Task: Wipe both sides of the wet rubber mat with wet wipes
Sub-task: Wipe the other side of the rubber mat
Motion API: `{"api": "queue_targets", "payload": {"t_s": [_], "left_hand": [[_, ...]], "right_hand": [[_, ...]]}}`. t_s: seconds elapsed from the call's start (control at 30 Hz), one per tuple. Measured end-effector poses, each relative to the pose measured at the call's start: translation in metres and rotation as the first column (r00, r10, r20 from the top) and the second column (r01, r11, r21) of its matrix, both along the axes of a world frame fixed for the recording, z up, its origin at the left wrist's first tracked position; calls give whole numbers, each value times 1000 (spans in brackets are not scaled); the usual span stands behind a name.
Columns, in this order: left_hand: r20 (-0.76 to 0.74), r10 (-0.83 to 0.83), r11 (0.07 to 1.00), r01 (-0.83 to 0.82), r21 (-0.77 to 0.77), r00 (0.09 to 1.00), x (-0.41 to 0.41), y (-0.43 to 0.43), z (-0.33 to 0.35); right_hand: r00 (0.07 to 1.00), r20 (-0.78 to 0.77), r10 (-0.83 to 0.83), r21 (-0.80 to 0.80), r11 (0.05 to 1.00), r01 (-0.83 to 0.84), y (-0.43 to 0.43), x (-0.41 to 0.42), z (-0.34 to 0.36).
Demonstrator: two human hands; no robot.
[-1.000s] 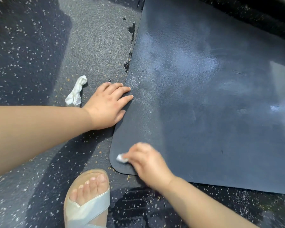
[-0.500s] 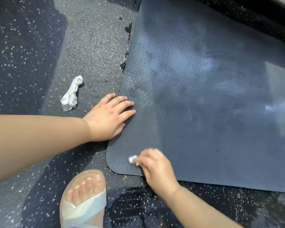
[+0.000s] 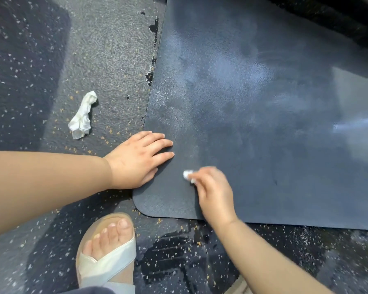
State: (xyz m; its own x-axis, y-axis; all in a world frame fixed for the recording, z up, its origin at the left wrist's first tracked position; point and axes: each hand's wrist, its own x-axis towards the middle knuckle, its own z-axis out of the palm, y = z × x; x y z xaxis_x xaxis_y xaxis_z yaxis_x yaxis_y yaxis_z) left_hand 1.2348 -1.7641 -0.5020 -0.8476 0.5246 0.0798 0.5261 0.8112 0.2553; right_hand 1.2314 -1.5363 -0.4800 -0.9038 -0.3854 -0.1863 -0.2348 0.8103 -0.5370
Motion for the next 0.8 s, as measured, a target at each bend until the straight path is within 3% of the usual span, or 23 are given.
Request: {"api": "queue_targets", "payload": {"t_s": [0.1,0.17,0.23,0.27,0.33,0.43,0.57,0.63,0.7,0.8], "left_hand": [[-10,2,1000,-2,10,1000,1,2,-3],[-12,4,1000,-4,15,1000,1,2,-4],[-14,7,1000,-7,19,1000,1,1,-4],[-14,6,1000,-5,23,1000,1,1,-4],[-12,1,1000,0,29,1000,1,1,-4],[-1,-5,999,5,32,1000,0,0,-3],[5,-12,1000,12,28,1000,-1,-1,-2],[7,-12,1000,12,27,1000,-1,-1,-2],[17,-14,1000,13,24,1000,-2,-2,-2],[30,-11,1000,10,24,999,-1,-1,-2]], "right_hand": [[979,50,199,-9,980,-198,24,46,8],[977,45,208,-15,978,-208,40,48,11],[997,5,-71,-22,997,71,54,35,12],[961,-3,-276,-26,961,276,62,26,13],[796,10,-606,-7,796,606,77,13,12],[651,20,-759,51,651,757,79,26,0],[655,8,-755,50,655,754,33,62,-10],[743,32,-668,-11,743,669,5,80,-9],[854,164,-493,-68,858,509,-19,99,-6],[886,249,-392,-149,888,435,-23,97,2]]}}
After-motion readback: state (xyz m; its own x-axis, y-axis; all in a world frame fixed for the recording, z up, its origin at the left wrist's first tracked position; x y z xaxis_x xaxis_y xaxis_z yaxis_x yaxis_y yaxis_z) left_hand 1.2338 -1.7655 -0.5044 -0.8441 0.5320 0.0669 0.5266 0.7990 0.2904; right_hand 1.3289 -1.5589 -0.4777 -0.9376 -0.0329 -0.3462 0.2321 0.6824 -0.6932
